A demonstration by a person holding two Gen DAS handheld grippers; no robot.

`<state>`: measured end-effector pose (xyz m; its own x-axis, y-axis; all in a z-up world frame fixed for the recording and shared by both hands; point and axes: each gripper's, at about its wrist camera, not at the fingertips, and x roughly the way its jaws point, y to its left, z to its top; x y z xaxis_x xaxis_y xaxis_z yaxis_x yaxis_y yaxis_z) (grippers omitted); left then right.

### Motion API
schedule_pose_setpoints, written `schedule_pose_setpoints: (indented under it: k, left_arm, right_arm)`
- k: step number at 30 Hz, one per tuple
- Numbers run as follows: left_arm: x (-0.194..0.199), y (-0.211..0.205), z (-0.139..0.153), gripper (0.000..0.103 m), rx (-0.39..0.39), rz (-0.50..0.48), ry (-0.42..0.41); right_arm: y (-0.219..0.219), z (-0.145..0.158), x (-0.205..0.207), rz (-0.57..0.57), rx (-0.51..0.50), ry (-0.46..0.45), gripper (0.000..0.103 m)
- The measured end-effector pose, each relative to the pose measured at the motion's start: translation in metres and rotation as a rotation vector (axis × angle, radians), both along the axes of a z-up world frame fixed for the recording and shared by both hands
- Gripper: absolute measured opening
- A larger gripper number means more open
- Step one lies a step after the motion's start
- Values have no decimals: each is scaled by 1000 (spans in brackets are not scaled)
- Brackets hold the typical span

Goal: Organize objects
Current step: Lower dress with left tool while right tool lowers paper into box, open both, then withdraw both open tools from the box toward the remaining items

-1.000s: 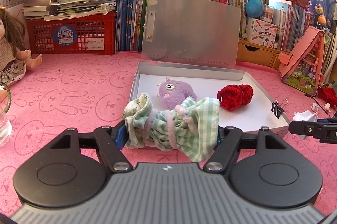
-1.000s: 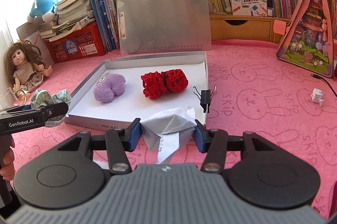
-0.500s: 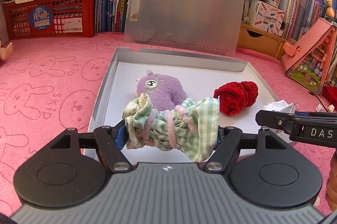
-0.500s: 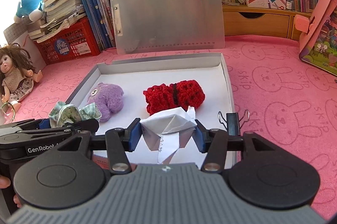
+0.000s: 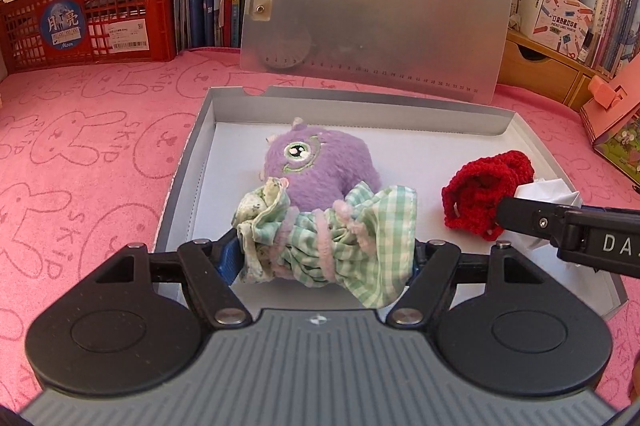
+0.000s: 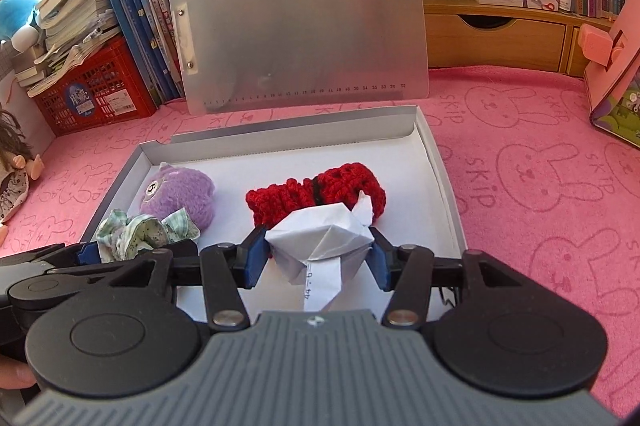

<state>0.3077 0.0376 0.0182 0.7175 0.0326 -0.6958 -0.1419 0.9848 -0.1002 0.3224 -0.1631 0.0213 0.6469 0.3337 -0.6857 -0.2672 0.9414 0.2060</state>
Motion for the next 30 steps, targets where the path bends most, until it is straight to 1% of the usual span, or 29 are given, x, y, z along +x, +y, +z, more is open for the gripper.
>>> schedule_pose_setpoints:
  k: [3, 4, 5, 7, 9, 12, 14, 19, 24, 27, 30]
  left_arm:
    - [9, 3, 0, 77, 6, 8, -3]
    - [10, 4, 0, 77, 10, 11, -2]
    - [10, 5, 1, 79, 10, 10, -4]
    - [6, 5, 4, 84, 5, -4, -12]
    - [1, 3, 7, 89, 17, -18, -22]
    - [-8, 0, 15, 92, 39, -34, -45]
    - [-16, -2, 20, 93, 50, -44, -61]
    - [-39, -3, 33, 94, 43, -64, -89]
    - [-71, 0, 45, 95, 34, -72, -128]
    - [-95, 0, 51, 95, 38, -80, -156]
    - [-120, 0, 53, 95, 25, -86, -177]
  right_arm:
    - [1, 3, 6, -2, 16, -11, 62]
    - [1, 5, 6, -6, 20, -16, 68]
    - [0, 6, 6, -4, 27, -23, 71]
    - [-2, 9, 3, 2, 36, -37, 74]
    - [-3, 12, -1, 1, 29, -50, 77]
    - [-7, 16, -7, -6, 20, -61, 79]
    - [-10, 19, -13, -7, 12, -68, 83]
    - [-20, 24, -35, -3, -10, -101, 87]
    - [-32, 29, -63, 9, 5, -115, 88]
    - [-40, 32, -81, 10, 26, -128, 89]
    - [-48, 34, -103, 10, 48, -145, 89]
